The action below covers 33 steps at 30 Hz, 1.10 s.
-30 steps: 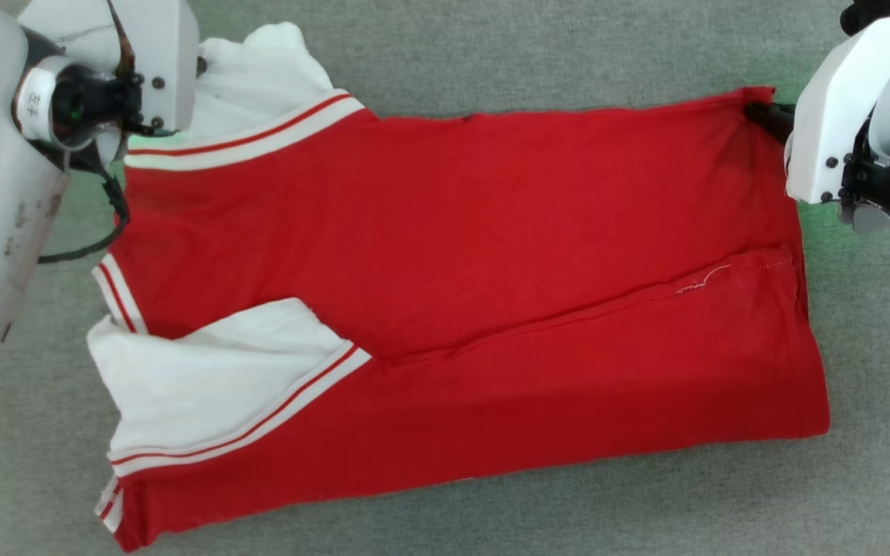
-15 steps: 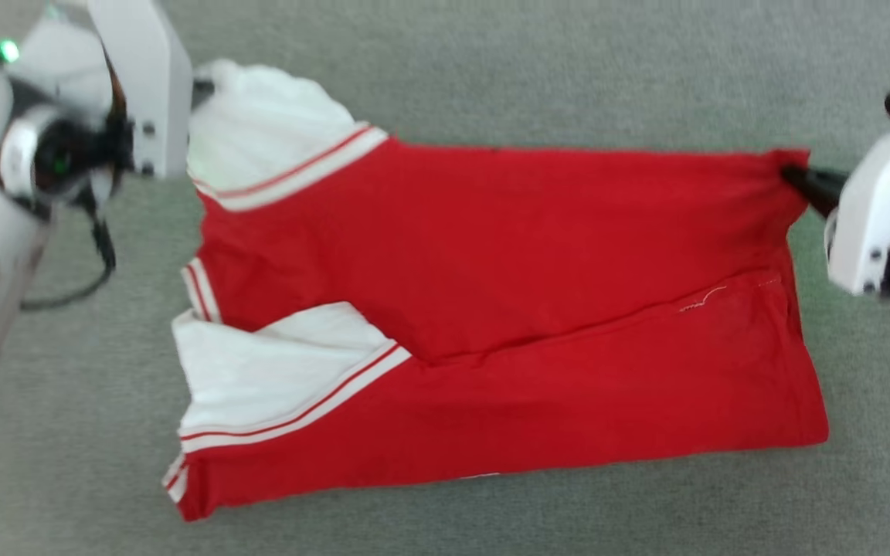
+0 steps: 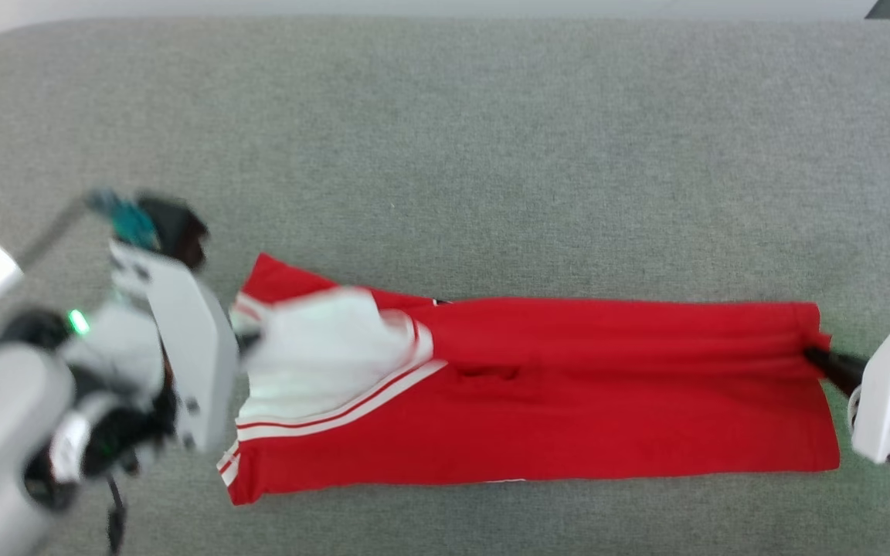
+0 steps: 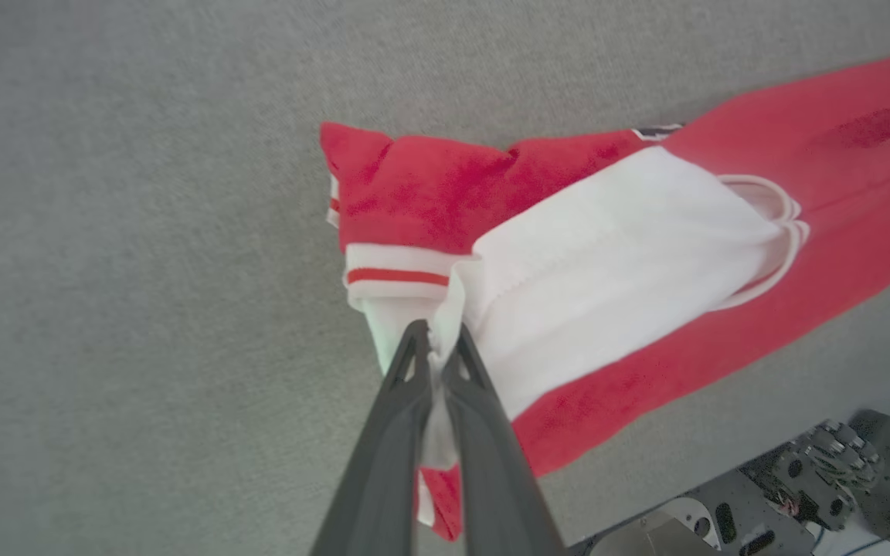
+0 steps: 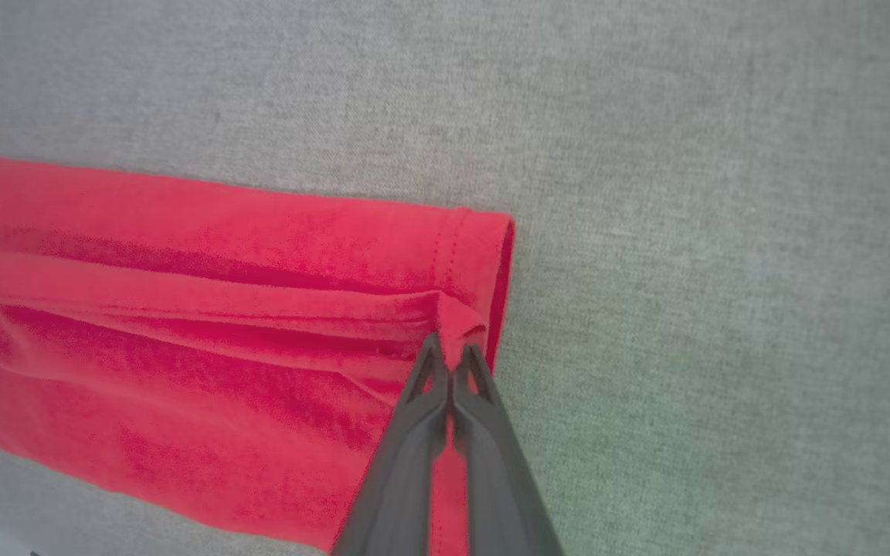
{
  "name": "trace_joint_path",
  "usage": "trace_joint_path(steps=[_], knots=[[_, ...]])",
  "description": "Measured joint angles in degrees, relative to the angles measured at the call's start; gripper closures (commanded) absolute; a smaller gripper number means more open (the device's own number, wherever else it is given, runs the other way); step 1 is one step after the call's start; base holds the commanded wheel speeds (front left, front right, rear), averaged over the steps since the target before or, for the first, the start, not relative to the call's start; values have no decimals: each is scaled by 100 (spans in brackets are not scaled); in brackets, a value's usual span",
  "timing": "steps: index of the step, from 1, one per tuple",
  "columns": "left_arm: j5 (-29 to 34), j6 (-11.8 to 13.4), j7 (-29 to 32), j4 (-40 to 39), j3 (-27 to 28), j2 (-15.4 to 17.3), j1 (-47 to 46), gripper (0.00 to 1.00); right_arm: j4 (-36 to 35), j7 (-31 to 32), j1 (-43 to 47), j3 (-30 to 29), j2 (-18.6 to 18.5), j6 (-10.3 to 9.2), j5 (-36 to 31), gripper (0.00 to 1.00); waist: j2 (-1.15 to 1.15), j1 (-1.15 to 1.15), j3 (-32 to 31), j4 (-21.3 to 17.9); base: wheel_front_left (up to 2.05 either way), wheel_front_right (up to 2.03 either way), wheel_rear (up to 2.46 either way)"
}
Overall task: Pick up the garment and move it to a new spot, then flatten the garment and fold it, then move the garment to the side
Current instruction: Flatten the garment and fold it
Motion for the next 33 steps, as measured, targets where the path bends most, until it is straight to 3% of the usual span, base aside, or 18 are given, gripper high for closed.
trace_joint_path(steps=[5,9,10,11,12,13,14,15,24,33], knots=[[-153,56,-181,-3,-174,-40,612,100,97,121,231,-59,191,0,-102,100,0,0,-129,40,0,0,0],[-197,-153,-297,412,-302,-266,719,100,214,170,216,3,344,0,-130,100,0,0,-222,51,0,0,0],[-198,-218,-326,544,-305,-318,716,84,226,169,196,33,355,0,-131,73,0,0,-247,53,0,0,0],[-187,-259,-382,670,-312,-355,712,84,244,171,177,65,365,0,-131,73,0,0,-273,54,0,0,0],[-165,-305,-438,767,-321,-385,695,60,260,192,150,101,371,0,-131,49,0,0,-299,54,0,0,0],[-157,-357,-491,857,-312,-412,676,51,264,210,121,138,367,0,-131,0,0,0,-326,53,0,0,0],[-157,-385,-557,927,-291,-446,659,30,261,225,90,155,358,0,-131,0,0,0,-353,52,0,0,0],[-154,-415,-633,967,-274,-474,646,0,254,225,67,156,347,0,-131,0,0,0,-381,51,0,0,0],[-167,-566,-1399,1010,-2,-503,820,0,193,411,4,-65,296,0,-76,0,0,0,-626,66,0,0,0],[186,-533,-3242,723,468,-432,1621,0,571,793,-1,-446,325,0,16,0,0,0,-732,190,0,0,0]])
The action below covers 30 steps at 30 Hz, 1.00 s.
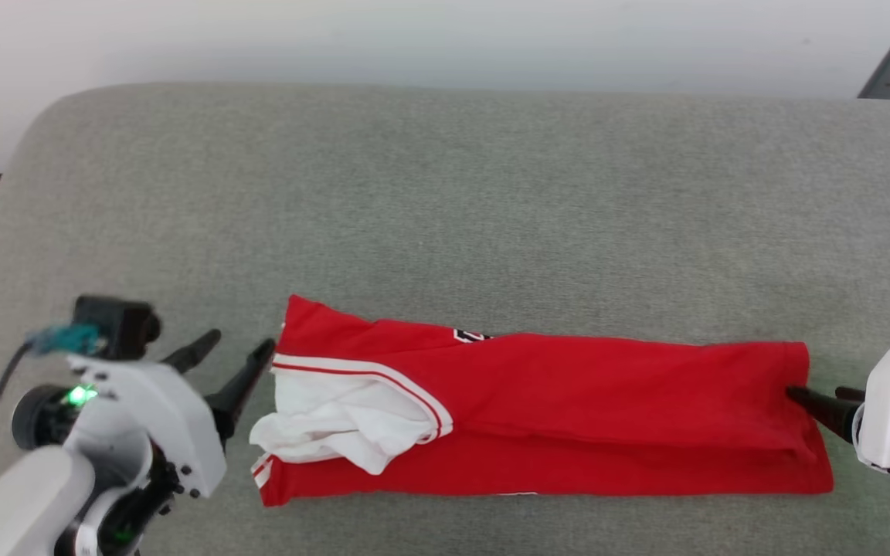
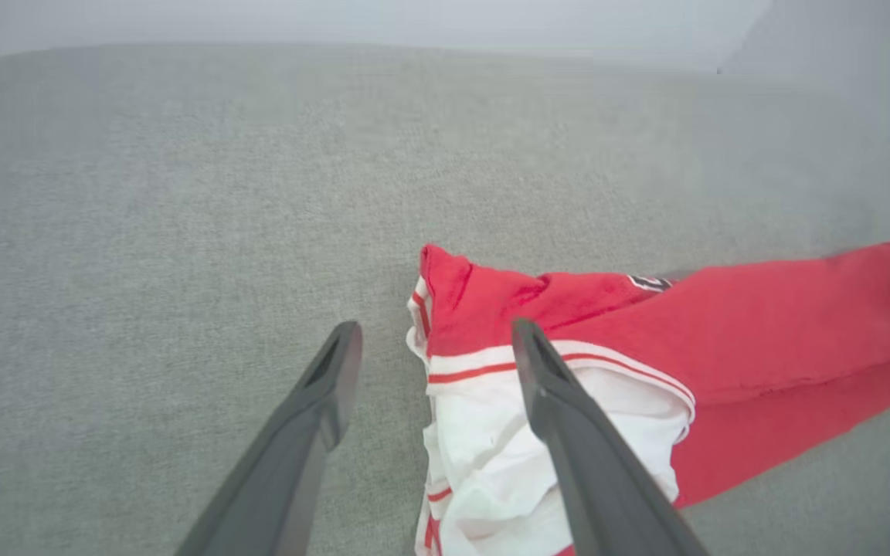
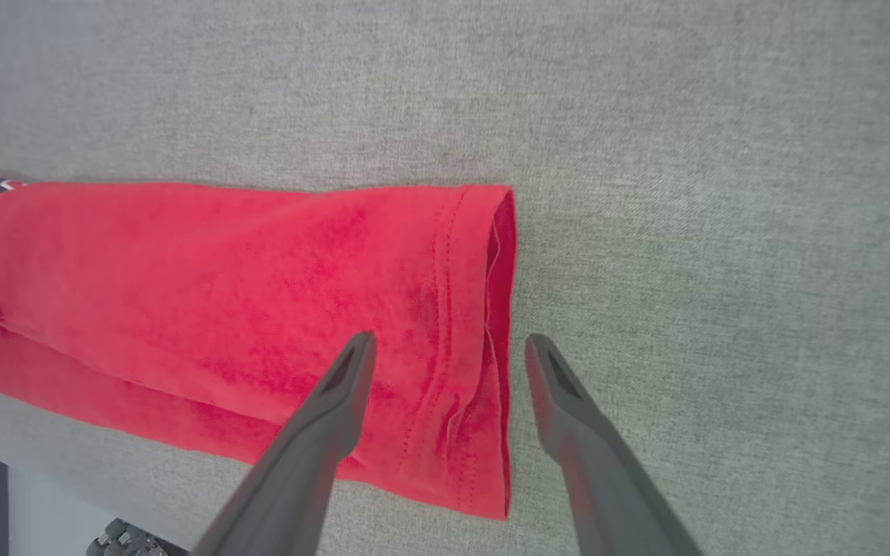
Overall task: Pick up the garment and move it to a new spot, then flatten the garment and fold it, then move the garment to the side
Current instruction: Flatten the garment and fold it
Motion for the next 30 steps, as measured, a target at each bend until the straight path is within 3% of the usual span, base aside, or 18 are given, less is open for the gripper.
trace_joint_path(steps=[10,12,20,21,22,23,30], knots=[[482,367,-2071,-108,501,-133,912,0,639,244,-59,-234,65,0,-10,0,0,0,16,366,0,0,0],[488,534,-2358,-46,631,-201,1065,0,795,244,-62,-278,85,0,-9,0,0,0,18,462,0,0,0],[783,697,-2798,-20,1229,-565,1598,0,1277,322,-138,-349,49,-1,-53,0,0,0,16,839,0,0,0],[800,658,-2802,-7,1337,-641,1656,0,1322,337,-151,-352,40,-1,-54,18,0,0,15,877,0,0,0],[850,650,-2804,0,1455,-720,1714,0,1378,353,-160,-361,30,-1,-60,62,0,0,13,909,0,0,0],[953,617,-2808,0,1555,-792,1772,0,1414,392,-178,-366,19,-1,-60,100,0,0,10,937,0,0,0],[1464,267,-2813,-44,2337,-1380,2140,0,1456,438,-220,-388,-18,0,-73,100,0,0,-22,1004,0,0,0]])
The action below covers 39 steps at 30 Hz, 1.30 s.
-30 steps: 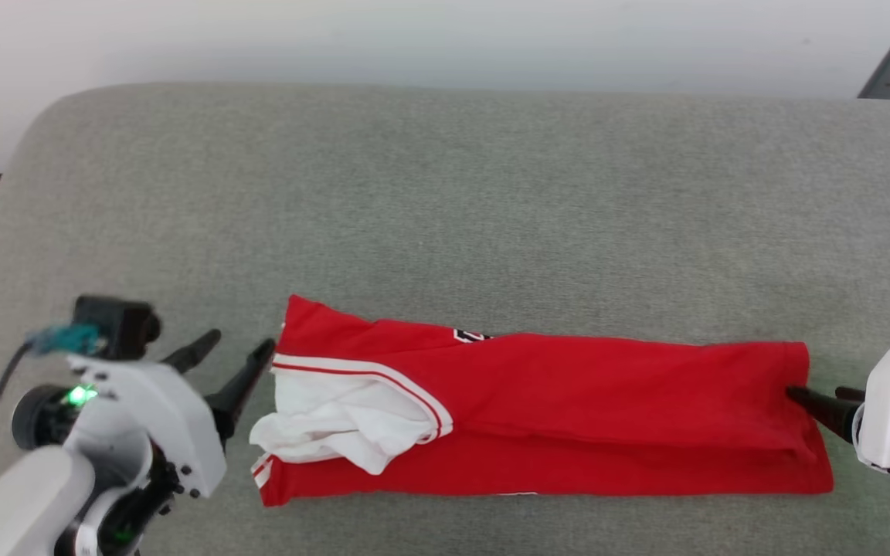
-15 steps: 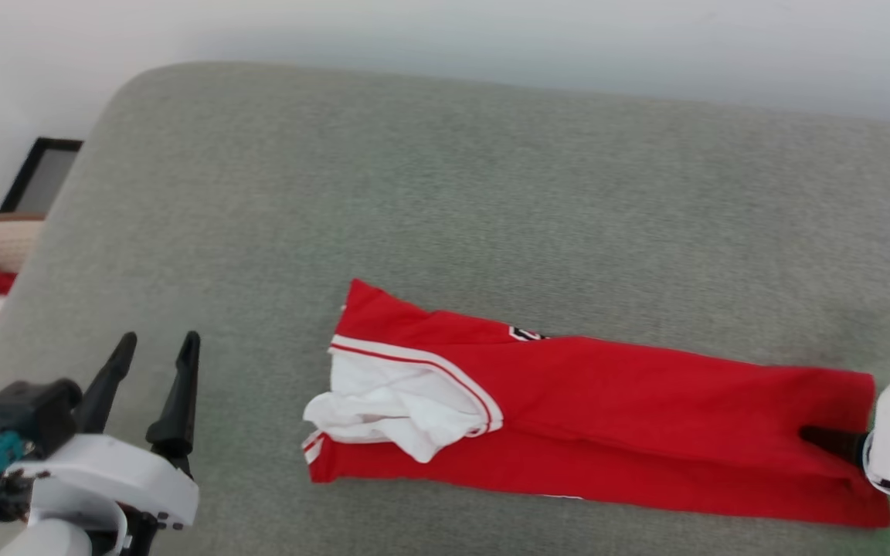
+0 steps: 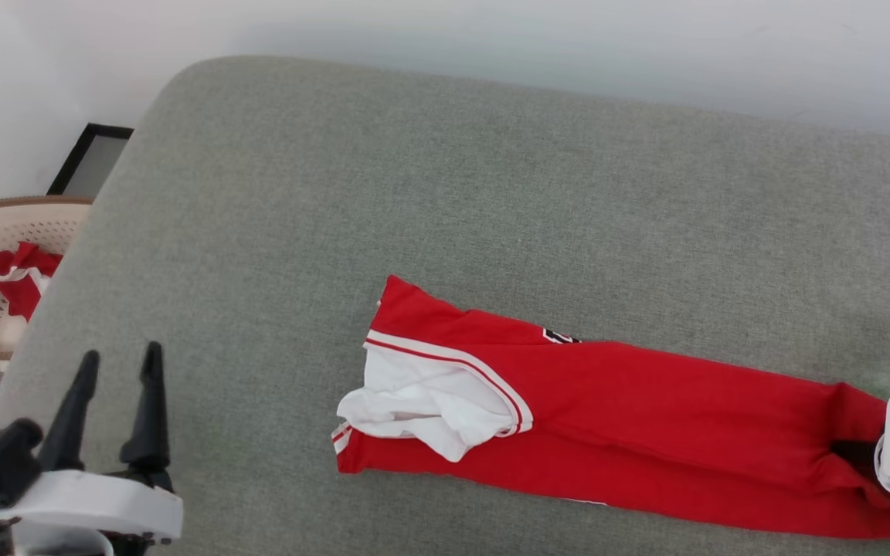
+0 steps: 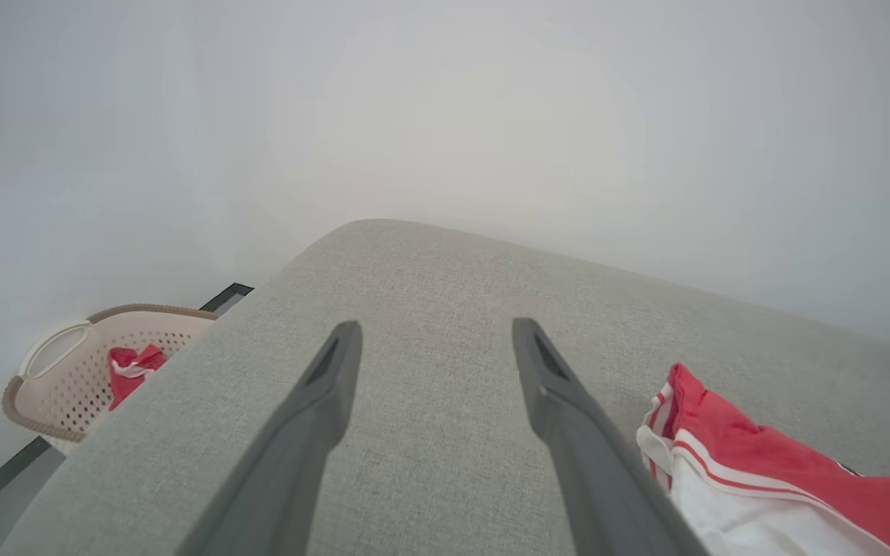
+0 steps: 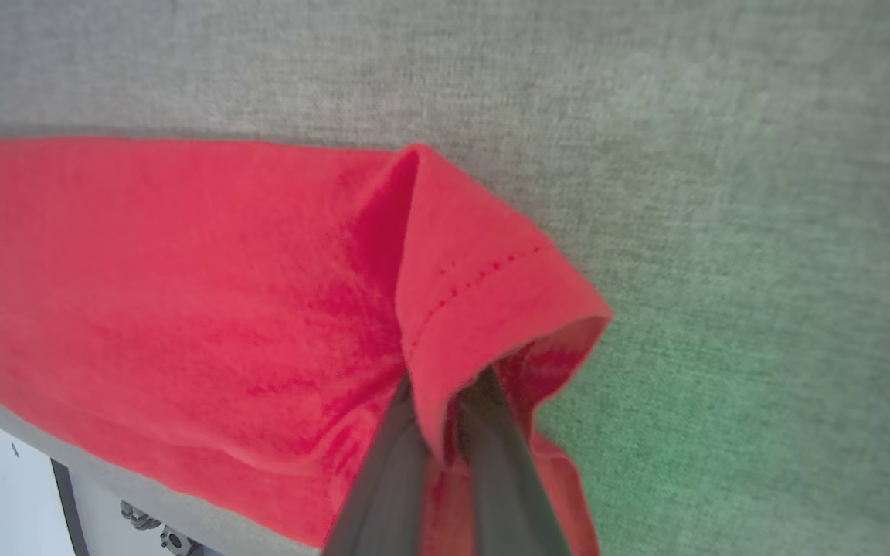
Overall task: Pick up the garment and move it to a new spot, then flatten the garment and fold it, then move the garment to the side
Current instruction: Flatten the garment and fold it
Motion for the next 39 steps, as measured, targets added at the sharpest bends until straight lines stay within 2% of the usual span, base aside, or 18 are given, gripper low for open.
trace_joint_path(steps=[4,10,20,24,28,32,39], knots=[[277,-248,-8,-1,363,-299,214,0,-16,-3,-45,-53,-19,1,-4,100,0,0,-17,-35,0,0,0],[569,-684,-8,71,808,-675,342,0,19,-145,-105,-270,-234,1,-115,100,0,0,-41,-76,0,0,0],[961,-1180,-9,346,1162,-1047,427,0,716,-560,-298,-799,-869,0,-715,100,0,0,-185,-175,0,0,0],[1053,-1358,-8,434,1245,-1158,437,0,877,-627,-355,-806,-946,0,-791,100,0,0,-257,-245,0,0,0],[1102,-1474,-9,526,1343,-1246,461,0,681,-501,-427,-641,-860,0,-536,100,0,0,-337,-327,0,0,0],[1141,-1534,-9,620,1425,-1319,528,0,79,-221,-326,-439,-706,0,-46,100,0,0,-441,-397,0,0,0],[1202,-1613,-8,676,1479,-1402,577,0,-1098,287,-147,-183,99,0,488,100,0,0,-615,-477,0,0,0]])
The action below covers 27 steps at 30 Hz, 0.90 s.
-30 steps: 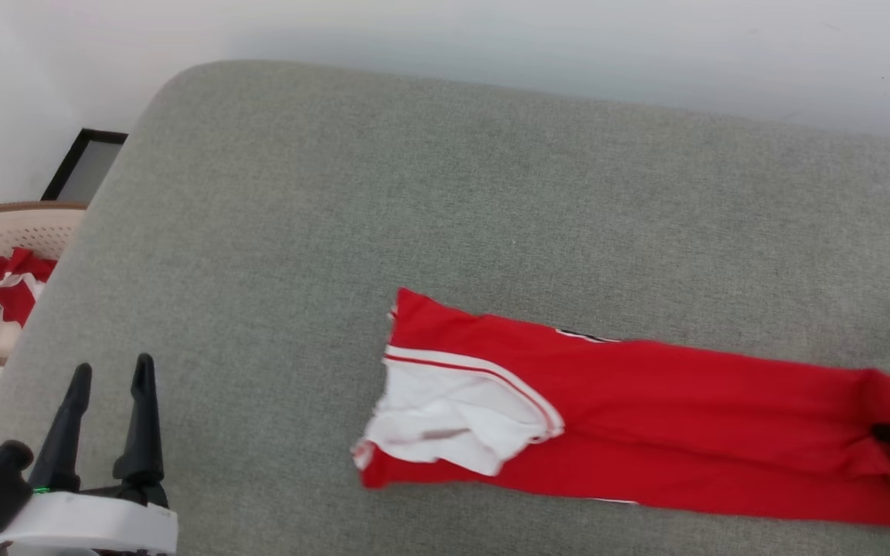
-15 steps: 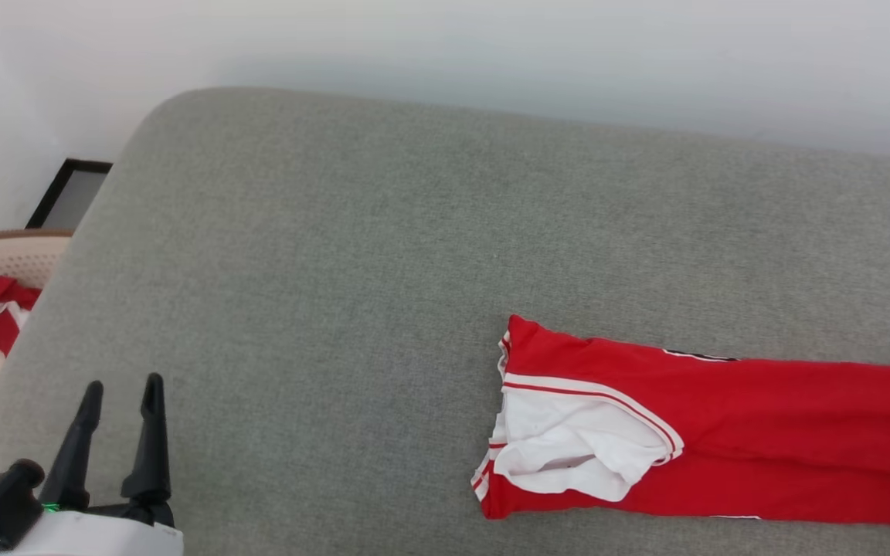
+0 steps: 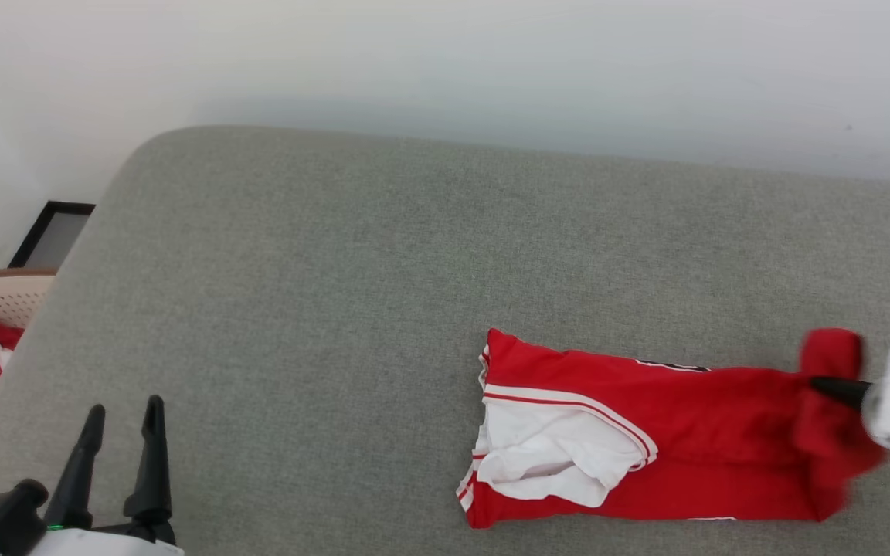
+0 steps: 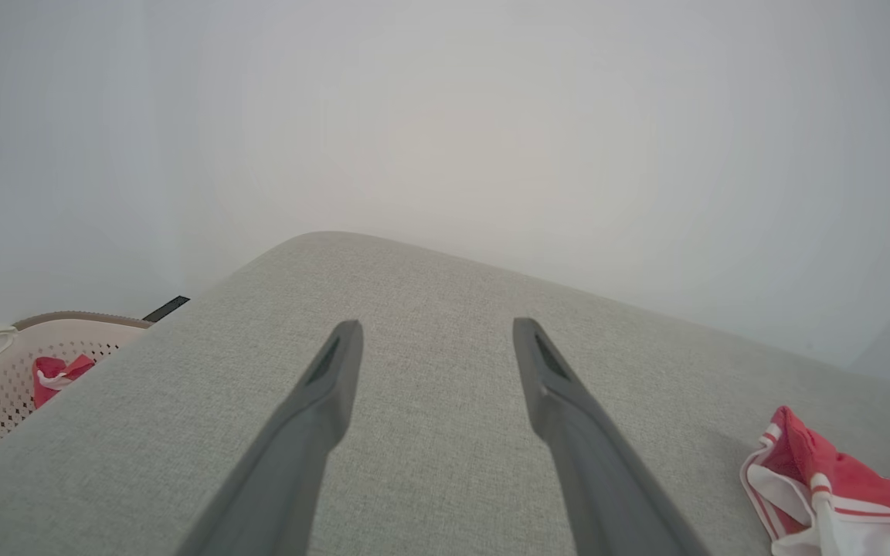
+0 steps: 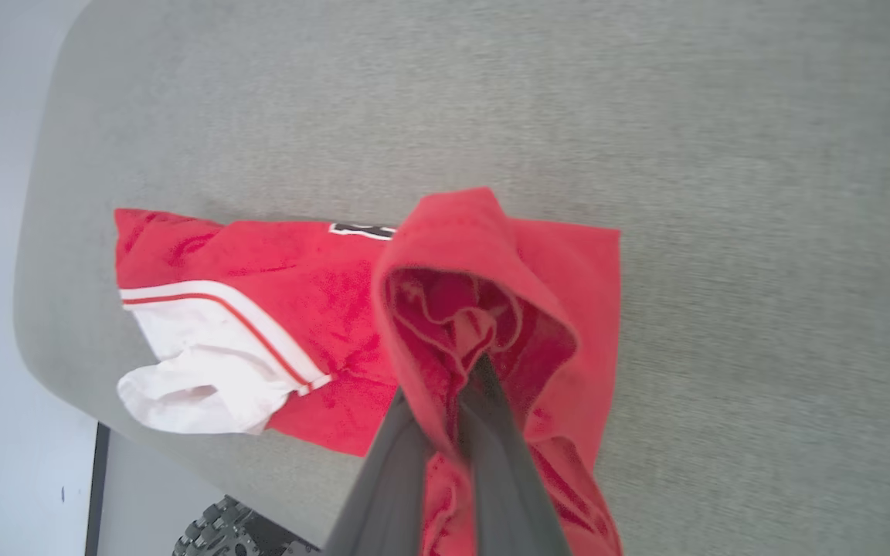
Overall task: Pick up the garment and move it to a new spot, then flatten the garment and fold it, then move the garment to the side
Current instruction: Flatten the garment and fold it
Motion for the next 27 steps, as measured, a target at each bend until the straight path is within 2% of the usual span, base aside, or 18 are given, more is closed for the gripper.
trace_joint_path(steps=[6,12,20,27], knots=[[53,-62,0,115,-144,-37,-84,0,-481,56,12,508,786,0,0,100,0,0,-42,90,0,0,0],[62,-125,22,303,-379,-110,-397,0,-316,-308,-9,1062,1410,0,-119,100,0,0,-27,323,0,0,0],[71,-224,27,589,-691,-216,-787,0,448,-1061,-244,1807,1600,0,-415,100,0,0,21,697,0,0,0],[37,-268,20,804,-747,-246,-917,0,1357,-1715,-538,2142,1645,0,-412,100,0,0,91,872,0,0,0]])
